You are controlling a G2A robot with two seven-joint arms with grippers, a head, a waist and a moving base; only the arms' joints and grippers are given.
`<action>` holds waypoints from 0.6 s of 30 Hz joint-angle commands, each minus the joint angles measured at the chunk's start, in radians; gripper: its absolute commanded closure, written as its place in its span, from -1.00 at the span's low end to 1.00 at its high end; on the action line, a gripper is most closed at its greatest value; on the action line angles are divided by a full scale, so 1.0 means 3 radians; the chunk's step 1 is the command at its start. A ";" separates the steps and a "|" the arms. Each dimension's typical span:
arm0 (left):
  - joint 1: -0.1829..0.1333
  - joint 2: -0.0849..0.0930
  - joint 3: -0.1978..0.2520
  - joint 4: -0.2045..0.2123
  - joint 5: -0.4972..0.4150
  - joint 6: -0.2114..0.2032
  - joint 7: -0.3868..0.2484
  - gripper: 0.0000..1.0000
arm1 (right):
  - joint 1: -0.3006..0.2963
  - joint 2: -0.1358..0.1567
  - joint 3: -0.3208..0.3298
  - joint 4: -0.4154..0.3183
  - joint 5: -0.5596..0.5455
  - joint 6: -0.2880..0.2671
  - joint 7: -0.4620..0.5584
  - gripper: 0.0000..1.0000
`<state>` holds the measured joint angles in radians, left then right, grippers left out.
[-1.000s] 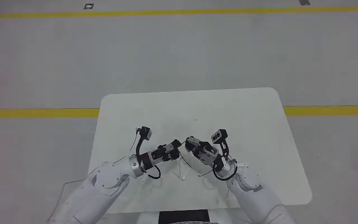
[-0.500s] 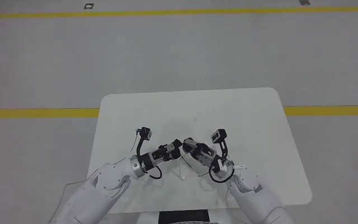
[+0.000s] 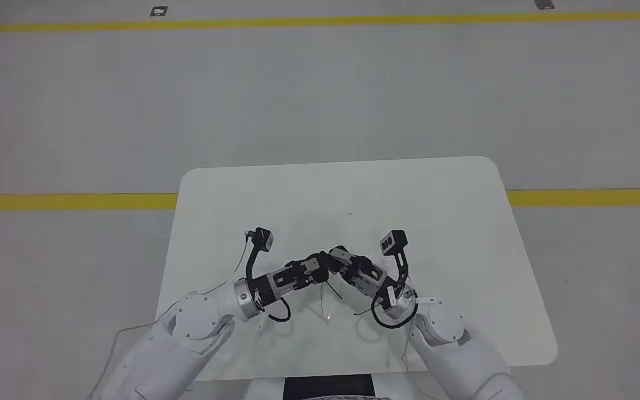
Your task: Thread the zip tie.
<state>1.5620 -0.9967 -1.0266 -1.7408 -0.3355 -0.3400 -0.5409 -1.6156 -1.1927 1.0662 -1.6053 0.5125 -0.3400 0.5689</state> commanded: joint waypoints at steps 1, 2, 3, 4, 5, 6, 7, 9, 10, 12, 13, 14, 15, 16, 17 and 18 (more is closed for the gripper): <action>-0.0002 -0.0004 -0.0004 0.0005 0.0002 0.0000 -0.0005 0.10 | -0.0006 -0.0001 0.0010 -0.0014 -0.0046 0.0000 -0.0011 1.00; -0.0004 -0.0006 -0.0007 0.0005 0.0001 0.0000 -0.0007 0.10 | -0.0012 -0.0003 0.0017 -0.0025 -0.0066 0.0000 -0.0018 1.00; -0.0006 -0.0008 -0.0009 0.0005 0.0001 0.0000 -0.0008 0.12 | -0.0014 -0.0003 0.0024 -0.0034 -0.0093 0.0000 -0.0021 1.00; -0.0008 -0.0010 -0.0011 0.0006 0.0002 0.0000 -0.0010 0.16 | -0.0014 -0.0002 0.0033 -0.0042 -0.0141 0.0000 -0.0025 1.00; -0.0010 -0.0012 -0.0013 0.0009 0.0002 0.0000 -0.0012 0.16 | -0.0022 -0.0003 0.0040 -0.0053 -0.0178 0.0000 -0.0035 1.00; -0.0011 -0.0013 -0.0015 0.0012 0.0003 0.0000 -0.0012 0.18 | -0.0026 -0.0004 0.0047 -0.0062 -0.0206 0.0000 -0.0043 1.00; -0.0011 -0.0015 -0.0015 0.0014 0.0003 0.0000 -0.0012 0.22 | -0.0027 -0.0003 0.0054 -0.0068 -0.0262 0.0000 -0.0048 1.00; -0.0011 -0.0018 -0.0016 0.0019 0.0002 0.0000 -0.0013 0.28 | -0.0041 -0.0004 0.0064 -0.0086 -0.0321 0.0000 -0.0067 1.00; -0.0010 -0.0019 -0.0016 0.0022 0.0000 0.0000 -0.0013 0.30 | -0.0042 -0.0002 0.0070 -0.0090 -0.0373 0.0000 -0.0071 1.00; -0.0011 -0.0021 -0.0017 0.0031 -0.0002 0.0000 -0.0016 0.32 | -0.0055 -0.0002 0.0077 -0.0104 -0.0457 0.0000 -0.0090 1.00; -0.0011 -0.0022 -0.0017 0.0034 -0.0005 0.0000 -0.0017 0.34 | -0.0059 -0.0002 0.0079 -0.0107 -0.0481 0.0000 -0.0096 1.00; -0.0011 -0.0023 -0.0017 0.0038 -0.0007 0.0000 -0.0018 0.34 | -0.0059 -0.0001 0.0083 -0.0106 -0.0512 0.0000 -0.0101 1.00; -0.0012 -0.0024 -0.0017 0.0042 -0.0009 0.0000 -0.0019 0.36 | -0.0059 -0.0001 0.0086 -0.0108 -0.0553 0.0000 -0.0108 1.00; -0.0012 -0.0024 -0.0018 0.0047 -0.0011 0.0000 -0.0019 0.36 | -0.0061 -0.0002 0.0086 -0.0110 -0.0567 0.0000 -0.0114 1.00; -0.0014 -0.0025 -0.0019 0.0054 -0.0012 0.0000 -0.0019 0.38 | -0.0061 -0.0002 0.0088 -0.0112 -0.0594 0.0000 -0.0118 1.00; -0.0015 -0.0025 -0.0020 0.0061 -0.0014 0.0000 -0.0019 0.38 | -0.0063 -0.0003 0.0089 -0.0115 -0.0610 0.0000 -0.0124 1.00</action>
<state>1.5580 -1.0040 -1.0322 -1.7247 -0.3392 -0.3400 -0.5467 -1.6342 -1.1933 1.0926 -1.6389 0.3344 -0.3400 0.5331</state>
